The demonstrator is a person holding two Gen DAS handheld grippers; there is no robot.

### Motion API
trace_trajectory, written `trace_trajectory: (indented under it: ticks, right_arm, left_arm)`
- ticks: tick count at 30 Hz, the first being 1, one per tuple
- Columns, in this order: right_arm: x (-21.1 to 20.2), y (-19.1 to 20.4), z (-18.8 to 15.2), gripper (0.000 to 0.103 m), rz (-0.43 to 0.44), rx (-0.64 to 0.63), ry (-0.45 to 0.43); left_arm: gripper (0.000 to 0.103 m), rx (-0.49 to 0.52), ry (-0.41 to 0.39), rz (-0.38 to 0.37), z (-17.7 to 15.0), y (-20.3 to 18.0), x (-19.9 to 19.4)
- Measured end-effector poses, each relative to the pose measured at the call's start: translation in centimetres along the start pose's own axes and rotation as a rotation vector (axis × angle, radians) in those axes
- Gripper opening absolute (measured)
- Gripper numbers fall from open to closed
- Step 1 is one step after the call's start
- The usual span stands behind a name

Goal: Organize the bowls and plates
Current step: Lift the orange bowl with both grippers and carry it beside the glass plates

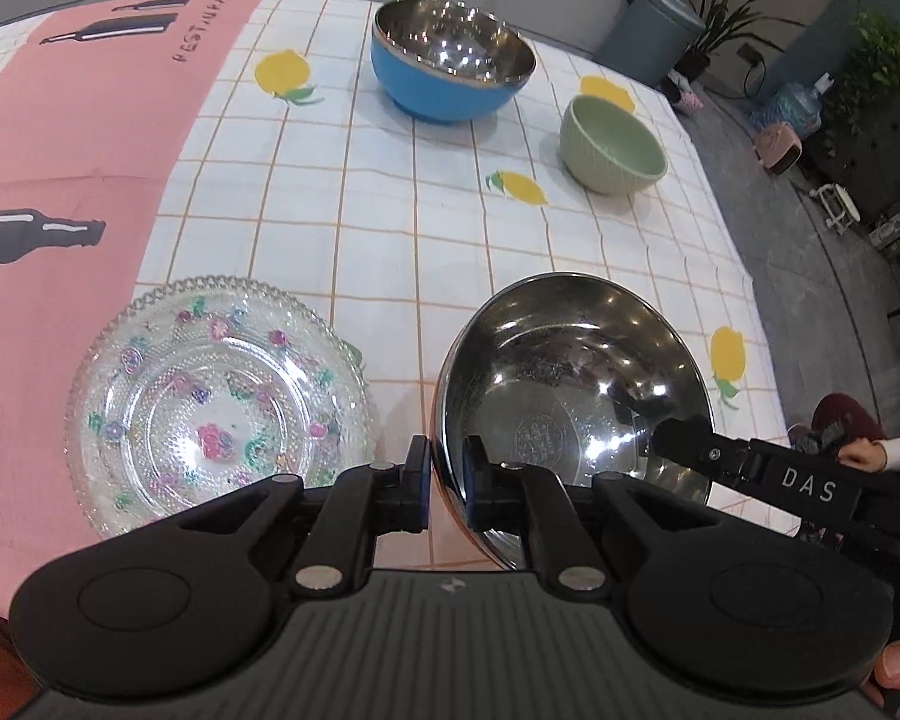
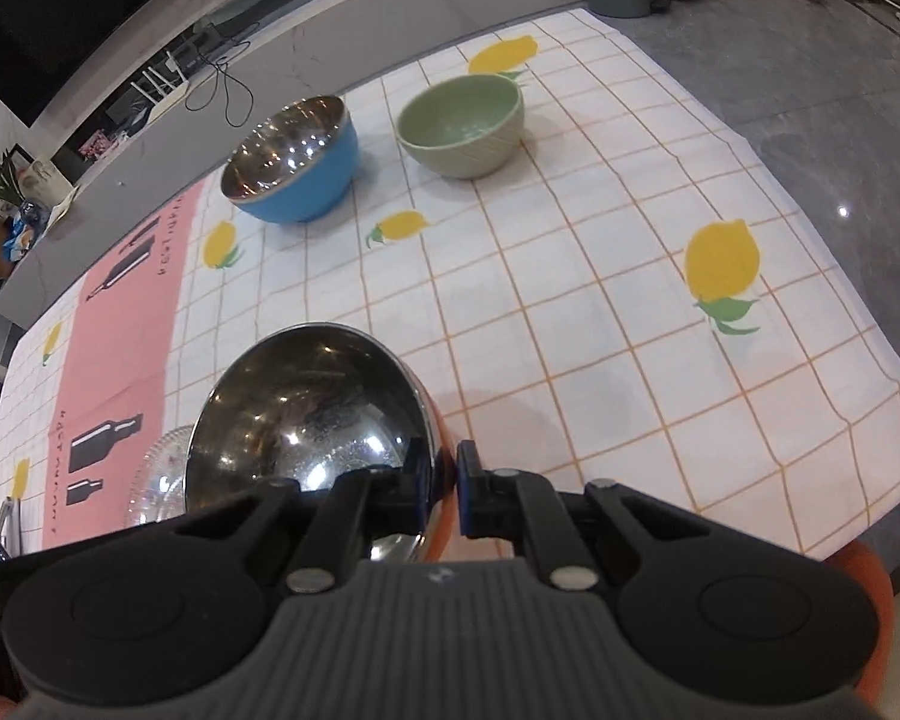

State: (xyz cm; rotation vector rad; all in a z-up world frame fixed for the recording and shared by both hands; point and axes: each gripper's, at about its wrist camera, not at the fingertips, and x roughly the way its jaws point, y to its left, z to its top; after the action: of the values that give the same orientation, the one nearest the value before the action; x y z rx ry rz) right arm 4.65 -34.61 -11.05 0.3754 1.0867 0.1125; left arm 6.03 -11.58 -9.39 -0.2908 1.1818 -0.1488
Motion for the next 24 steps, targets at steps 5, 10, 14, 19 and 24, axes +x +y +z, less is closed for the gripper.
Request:
trace_trajectory:
  ticks: [5, 10, 14, 19, 24]
  right_arm:
    - [0.9, -0.2, 0.0, 0.007, -0.012, 0.001, 0.007]
    - [1.8, -0.3, 0.0, 0.007, -0.031, -0.001, 0.03]
    - [2.3, -0.5, -0.1, 0.006, -0.047, 0.003, 0.039]
    - [2.5, -0.6, -0.2, 0.005, -0.049, -0.003, 0.04]
    - [2.8, -0.8, -0.3, 0.01, -0.041, 0.01, 0.046]
  left_arm:
    - [0.011, -0.035, 0.021, -0.011, 0.2, 0.7, 1.0]
    - [0.012, -0.042, 0.043, -0.011, 0.0, 0.8, 1.6]
    - [0.012, -0.016, 0.031, -0.004, 0.2, 0.5, 1.7]
    - [0.013, 0.0, 0.029, -0.014, 0.1, 0.5, 1.6]
    - [0.013, 0.019, -0.006, -0.018, 0.1, 0.6, 1.1]
